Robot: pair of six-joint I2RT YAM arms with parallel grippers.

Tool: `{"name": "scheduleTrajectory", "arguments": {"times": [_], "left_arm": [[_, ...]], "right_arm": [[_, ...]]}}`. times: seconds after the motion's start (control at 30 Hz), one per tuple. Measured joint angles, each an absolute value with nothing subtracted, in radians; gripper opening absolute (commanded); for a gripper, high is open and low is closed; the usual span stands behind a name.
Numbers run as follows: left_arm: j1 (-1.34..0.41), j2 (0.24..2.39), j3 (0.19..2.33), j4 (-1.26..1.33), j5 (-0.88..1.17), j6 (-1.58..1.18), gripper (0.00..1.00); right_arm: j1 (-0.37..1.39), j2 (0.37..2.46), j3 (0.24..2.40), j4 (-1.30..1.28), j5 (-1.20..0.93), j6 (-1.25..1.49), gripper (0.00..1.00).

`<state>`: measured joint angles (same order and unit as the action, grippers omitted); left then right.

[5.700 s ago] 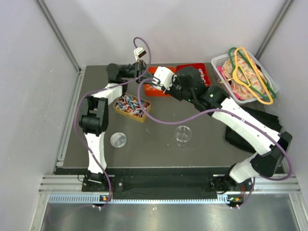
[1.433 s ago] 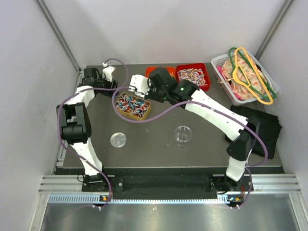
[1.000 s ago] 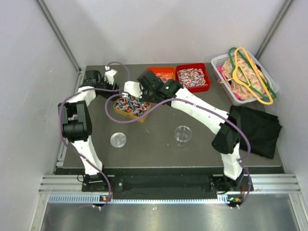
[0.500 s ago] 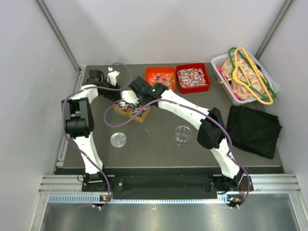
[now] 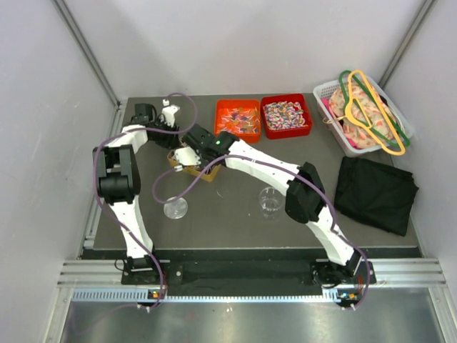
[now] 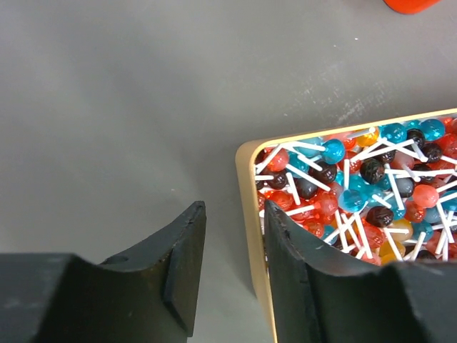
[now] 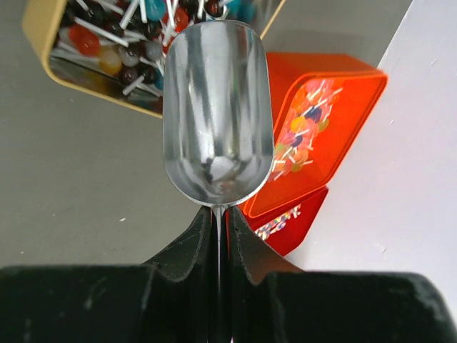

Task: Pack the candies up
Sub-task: Scoop the fake candies from the storage box.

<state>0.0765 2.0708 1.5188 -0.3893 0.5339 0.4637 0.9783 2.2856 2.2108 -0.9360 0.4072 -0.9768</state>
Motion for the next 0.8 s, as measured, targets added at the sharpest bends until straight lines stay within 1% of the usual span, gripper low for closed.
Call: {"name": "scheduleTrajectory", "arguments": {"times": [0.13, 0.47, 0.6, 0.7, 0.73, 0.8], "left_arm": [[0.069, 2.071, 1.519, -0.395, 0.534, 0.458, 0.37], [0.059, 2.071, 1.519, -0.406, 0.535, 0.444, 0.32], [0.058, 2.071, 1.519, -0.411, 0.542, 0.443, 0.27], [0.058, 2.071, 1.519, -0.413, 0.545, 0.443, 0.17], [0.058, 2.071, 1.518, -0.414, 0.546, 0.441, 0.13], [0.058, 2.071, 1.518, -0.415, 0.550, 0.437, 0.11]], "right_arm": [[0.999, 2.286, 2.215, -0.935, 0.408, -0.997, 0.00], [1.003, 2.344, 2.214, -0.883, 0.514, -1.073, 0.00], [1.004, 2.351, 2.211, -0.849, 0.547, -1.116, 0.00], [1.009, 2.351, 2.202, -0.828, 0.556, -1.144, 0.00], [1.011, 2.351, 2.199, -0.826, 0.557, -1.151, 0.00], [1.017, 2.352, 2.199, -0.823, 0.559, -1.164, 0.00]]}}
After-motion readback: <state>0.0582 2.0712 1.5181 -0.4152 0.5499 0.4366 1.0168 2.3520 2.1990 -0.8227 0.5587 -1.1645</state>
